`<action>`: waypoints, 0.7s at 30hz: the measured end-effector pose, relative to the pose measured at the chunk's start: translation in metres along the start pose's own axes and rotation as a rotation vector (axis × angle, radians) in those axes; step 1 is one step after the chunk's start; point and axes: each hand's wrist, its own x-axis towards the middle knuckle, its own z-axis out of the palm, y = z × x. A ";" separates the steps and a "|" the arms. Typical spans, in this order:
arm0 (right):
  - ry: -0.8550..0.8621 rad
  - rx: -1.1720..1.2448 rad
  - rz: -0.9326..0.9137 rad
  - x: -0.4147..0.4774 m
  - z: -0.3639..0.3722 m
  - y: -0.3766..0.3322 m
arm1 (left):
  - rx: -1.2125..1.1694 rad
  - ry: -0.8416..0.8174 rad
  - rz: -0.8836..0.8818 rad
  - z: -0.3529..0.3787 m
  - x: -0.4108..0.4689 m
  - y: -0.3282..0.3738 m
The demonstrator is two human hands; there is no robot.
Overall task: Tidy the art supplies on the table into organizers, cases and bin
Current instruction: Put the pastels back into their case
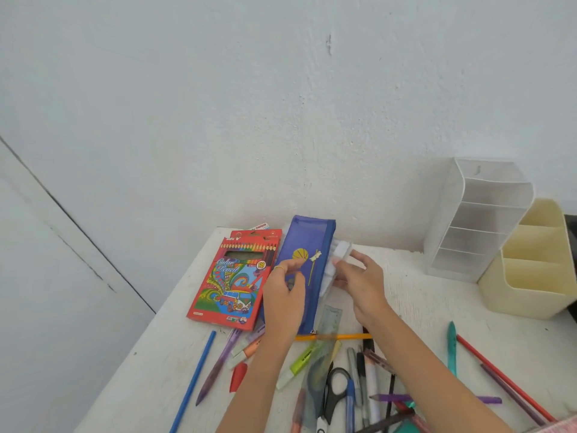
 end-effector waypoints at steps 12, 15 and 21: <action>0.156 -0.304 -0.790 -0.039 -0.024 -0.058 | -0.085 -0.063 0.085 0.013 -0.006 0.051; 0.188 -0.489 -0.944 -0.045 -0.032 -0.054 | -0.220 -0.131 -0.045 0.018 -0.010 0.065; 0.349 -0.869 -1.245 -0.053 -0.054 -0.035 | -0.339 -0.263 -0.265 0.027 -0.018 0.085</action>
